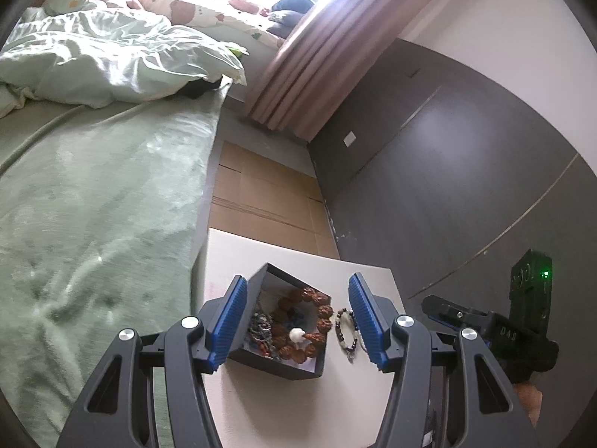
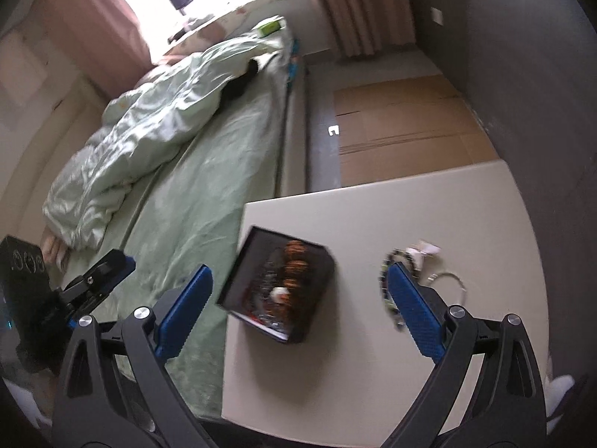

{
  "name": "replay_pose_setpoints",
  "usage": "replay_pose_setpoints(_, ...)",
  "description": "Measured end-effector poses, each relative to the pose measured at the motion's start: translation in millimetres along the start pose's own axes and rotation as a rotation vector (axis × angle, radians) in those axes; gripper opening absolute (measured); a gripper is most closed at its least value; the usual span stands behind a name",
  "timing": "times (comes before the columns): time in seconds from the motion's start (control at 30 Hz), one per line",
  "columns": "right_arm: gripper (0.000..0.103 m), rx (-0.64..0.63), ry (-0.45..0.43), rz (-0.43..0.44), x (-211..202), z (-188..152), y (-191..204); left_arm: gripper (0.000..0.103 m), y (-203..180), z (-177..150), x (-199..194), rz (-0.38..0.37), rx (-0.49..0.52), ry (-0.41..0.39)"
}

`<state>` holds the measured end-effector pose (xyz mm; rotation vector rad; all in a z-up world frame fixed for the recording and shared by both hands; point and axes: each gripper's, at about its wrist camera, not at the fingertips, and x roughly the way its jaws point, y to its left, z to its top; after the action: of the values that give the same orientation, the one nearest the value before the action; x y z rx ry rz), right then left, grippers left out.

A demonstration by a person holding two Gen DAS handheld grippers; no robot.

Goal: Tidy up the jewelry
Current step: 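Move the left tool to the dark-and-green beaded bracelet and grasp it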

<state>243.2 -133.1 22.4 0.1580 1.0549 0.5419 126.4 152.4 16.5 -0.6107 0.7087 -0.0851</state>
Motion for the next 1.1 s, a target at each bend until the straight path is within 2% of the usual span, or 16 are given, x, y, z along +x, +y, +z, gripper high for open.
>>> replay_pose_setpoints(0.27, 0.094, 0.104, -0.071, 0.008, -5, -18, -67, 0.054, -50, -22, 39, 0.004, 0.115, 0.062)
replay_pose_setpoints(0.3, 0.093, 0.112, -0.074, -0.001, -3, -21, -73, 0.054, -59, -27, 45, 0.002, 0.136, 0.073)
replay_pose_setpoints(0.4, 0.078, 0.172, -0.019, -0.056, 10, -28, -102, 0.053, -78, -40, 65, 0.003, 0.176, 0.108)
replay_pose_setpoints(0.57, 0.078, 0.181, -0.008, -0.148, 9, -32, -131, 0.047, -109, -59, 97, -0.011, 0.247, 0.164)
replay_pose_setpoints(0.7, 0.078, 0.188, -0.02, -0.149, 1, -33, -147, 0.041, -127, -72, 125, -0.013, 0.275, 0.203)
replay_pose_setpoints(0.87, 0.078, 0.211, -0.007, -0.141, -2, -34, -166, 0.04, -135, -88, 156, 0.008, 0.291, 0.248)
replay_pose_setpoints(0.97, 0.078, 0.206, 0.0, -0.142, -1, -31, -171, 0.043, -137, -99, 179, 0.046, 0.307, 0.285)
replay_pose_setpoints(1.07, 0.078, 0.229, 0.011, -0.112, 1, -28, -179, 0.063, -138, -109, 201, 0.082, 0.314, 0.311)
replay_pose_setpoints(1.1, 0.078, 0.242, 0.014, -0.09, 2, -28, -182, 0.065, -139, -113, 208, 0.098, 0.328, 0.309)
